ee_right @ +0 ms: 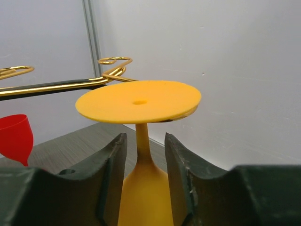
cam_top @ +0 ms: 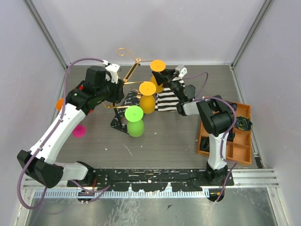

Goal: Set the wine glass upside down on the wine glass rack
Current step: Adjust the wine rack at the center of the board.

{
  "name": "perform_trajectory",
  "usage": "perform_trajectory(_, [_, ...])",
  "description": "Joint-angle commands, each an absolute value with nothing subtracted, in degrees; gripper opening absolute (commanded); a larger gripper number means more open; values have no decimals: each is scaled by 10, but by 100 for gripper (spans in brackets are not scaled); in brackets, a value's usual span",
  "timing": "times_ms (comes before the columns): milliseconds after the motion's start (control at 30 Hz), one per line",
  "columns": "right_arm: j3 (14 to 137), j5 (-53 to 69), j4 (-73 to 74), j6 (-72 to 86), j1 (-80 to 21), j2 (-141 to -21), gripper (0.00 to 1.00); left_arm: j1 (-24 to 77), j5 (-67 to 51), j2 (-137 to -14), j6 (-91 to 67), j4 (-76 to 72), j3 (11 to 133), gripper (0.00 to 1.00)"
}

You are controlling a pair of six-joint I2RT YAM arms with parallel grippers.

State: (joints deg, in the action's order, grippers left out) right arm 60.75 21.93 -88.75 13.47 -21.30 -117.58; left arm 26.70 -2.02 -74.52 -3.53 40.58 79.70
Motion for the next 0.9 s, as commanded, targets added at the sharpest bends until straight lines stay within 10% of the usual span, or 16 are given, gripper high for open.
perform_trajectory(0, [600,197,-971,122,-216,-1165,46,264,-21,-717,-37,387,791,53])
perform_trajectory(867, [500,157,-971,57,-216,-1079,68,256,-10,-588,-37,271,704,68])
